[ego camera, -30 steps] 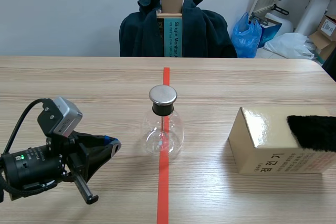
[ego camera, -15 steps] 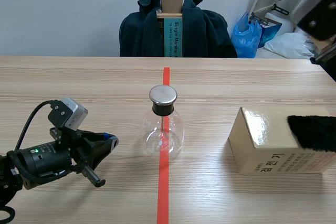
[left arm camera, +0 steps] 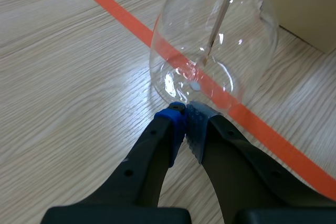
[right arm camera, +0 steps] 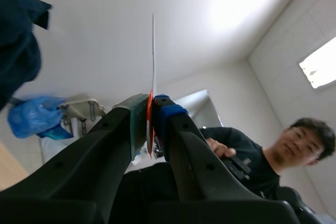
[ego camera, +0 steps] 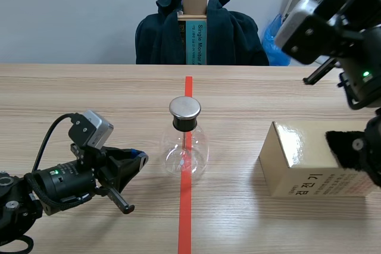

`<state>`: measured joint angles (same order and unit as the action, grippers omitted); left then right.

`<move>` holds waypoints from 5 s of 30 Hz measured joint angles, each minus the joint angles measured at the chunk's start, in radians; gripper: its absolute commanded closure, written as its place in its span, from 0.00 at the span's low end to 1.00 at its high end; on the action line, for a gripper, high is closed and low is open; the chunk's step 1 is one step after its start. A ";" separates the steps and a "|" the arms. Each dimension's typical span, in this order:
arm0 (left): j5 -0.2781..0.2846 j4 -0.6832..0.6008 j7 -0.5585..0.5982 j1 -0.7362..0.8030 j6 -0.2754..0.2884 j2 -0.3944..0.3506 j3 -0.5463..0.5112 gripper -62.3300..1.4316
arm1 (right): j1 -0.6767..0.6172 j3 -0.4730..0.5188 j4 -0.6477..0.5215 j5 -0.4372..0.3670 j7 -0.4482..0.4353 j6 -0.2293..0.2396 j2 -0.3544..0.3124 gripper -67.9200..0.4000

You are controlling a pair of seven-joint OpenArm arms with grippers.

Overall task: Do the electroscope experiment.
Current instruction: 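Bring the plate to the electroscope and point at the metal foil, then move the plate toward and away from the electroscope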

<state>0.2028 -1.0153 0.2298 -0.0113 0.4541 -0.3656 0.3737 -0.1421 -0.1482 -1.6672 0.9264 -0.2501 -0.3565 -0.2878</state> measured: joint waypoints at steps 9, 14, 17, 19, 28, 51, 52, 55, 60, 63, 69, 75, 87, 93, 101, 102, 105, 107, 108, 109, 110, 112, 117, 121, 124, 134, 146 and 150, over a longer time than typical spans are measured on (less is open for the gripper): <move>0.003 -0.001 0.034 0.000 0.003 0.005 0.009 0.92 | 0.001 -0.143 0.066 0.082 -0.005 0.002 0.033 0.98; -0.001 -0.001 0.034 0.000 0.003 0.005 0.009 0.92 | 0.001 -0.198 0.075 0.106 -0.004 0.002 0.033 0.98; -0.014 -0.001 0.034 0.000 0.003 0.005 0.009 0.92 | 0.000 -0.223 0.096 0.128 -0.003 0.002 0.033 0.98; -0.017 -0.001 0.034 0.000 0.003 0.005 0.009 0.92 | 0.000 -0.236 0.118 0.133 -0.002 0.002 0.033 0.98; -0.019 -0.001 0.029 0.000 0.003 0.005 0.009 0.92 | -0.057 -0.239 0.147 0.151 0.000 -0.042 0.033 0.98; -0.019 -0.001 0.029 0.000 0.003 0.005 0.009 0.92 | -0.119 -0.239 0.192 0.301 0.003 -0.050 0.032 0.98; -0.019 -0.001 0.029 0.000 0.003 0.005 0.009 0.92 | -0.119 -0.239 0.192 0.301 -0.006 -0.050 0.032 0.98; -0.019 -0.001 0.029 0.000 0.003 0.005 0.009 0.92 | -0.119 -0.239 0.192 0.303 -0.042 -0.055 0.032 0.98; -0.019 -0.001 0.029 0.000 0.003 0.005 0.009 0.92 | -0.119 -0.239 0.192 0.345 -0.130 -0.095 0.032 0.98; -0.019 -0.001 0.029 0.000 0.003 0.005 0.009 0.92 | -0.119 -0.239 0.192 0.370 -0.163 -0.100 0.032 0.98; -0.019 -0.001 0.029 0.000 0.003 0.005 0.009 0.92 | -0.120 -0.239 0.192 0.387 -0.208 -0.108 0.032 0.98; -0.019 -0.001 0.030 0.000 0.003 0.005 0.009 0.92 | -0.129 -0.239 0.192 0.394 -0.251 -0.108 0.032 0.98; -0.019 -0.001 0.030 0.000 0.003 0.005 0.009 0.92 | -0.139 -0.239 0.192 0.394 -0.196 -0.127 0.032 0.98; -0.019 -0.001 0.029 0.000 0.003 0.005 0.009 0.92 | -0.139 -0.239 0.192 0.394 -0.091 -0.135 0.032 0.98; -0.019 -0.001 0.029 0.000 0.003 0.005 0.009 0.92 | -0.139 -0.239 0.192 0.394 0.061 -0.134 0.032 0.98; -0.019 -0.001 0.029 0.000 0.003 0.005 0.009 0.92 | -0.139 -0.239 0.192 0.394 0.073 -0.134 0.032 0.98; -0.019 -0.001 0.029 0.000 0.003 0.005 0.009 0.92 | -0.139 -0.239 0.192 0.393 0.124 -0.134 0.032 0.98; -0.019 -0.001 0.029 0.000 0.003 0.005 0.009 0.92 | -0.139 -0.239 0.192 0.393 0.150 -0.134 0.032 0.98; -0.019 -0.001 0.029 0.000 0.003 0.005 0.009 0.92 | -0.139 -0.239 0.192 0.393 0.156 -0.134 0.032 0.98; -0.019 -0.001 0.029 0.000 0.003 0.005 0.009 0.92 | -0.139 -0.239 0.192 0.393 0.162 -0.134 0.032 0.98; -0.019 -0.001 0.029 0.000 0.003 0.005 0.009 0.92 | -0.139 -0.239 0.192 0.393 0.164 -0.134 0.032 0.98; -0.019 -0.001 0.029 0.000 0.003 0.005 0.009 0.92 | -0.139 -0.239 0.192 0.393 0.178 -0.134 0.032 0.98; -0.019 -0.001 0.029 0.000 0.003 0.005 0.009 0.92 | -0.139 -0.239 0.192 0.392 0.147 -0.132 0.032 0.98; -0.019 -0.001 0.029 0.000 0.003 0.005 0.009 0.92 | -0.140 -0.239 0.192 0.393 0.089 -0.084 0.032 0.98; -0.019 -0.001 0.029 0.000 0.003 0.005 0.009 0.92 | -0.141 -0.239 0.192 0.393 0.049 -0.085 0.032 0.98; -0.019 -0.001 0.029 0.000 0.003 0.005 0.009 0.92 | -0.141 -0.239 0.192 0.394 -0.138 -0.085 0.032 0.98; -0.019 -0.001 0.029 0.000 0.003 0.005 0.009 0.92 | -0.141 -0.239 0.192 0.394 -0.258 -0.089 0.032 0.98; -0.019 -0.001 0.029 0.000 0.003 0.005 0.009 0.92 | -0.141 -0.239 0.192 0.394 -0.258 -0.089 0.032 0.98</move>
<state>0.1833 -1.0161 0.2592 -0.0113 0.4572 -0.3603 0.3824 -0.2829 -0.3874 -1.4754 1.3205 -0.5079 -0.4454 -0.2554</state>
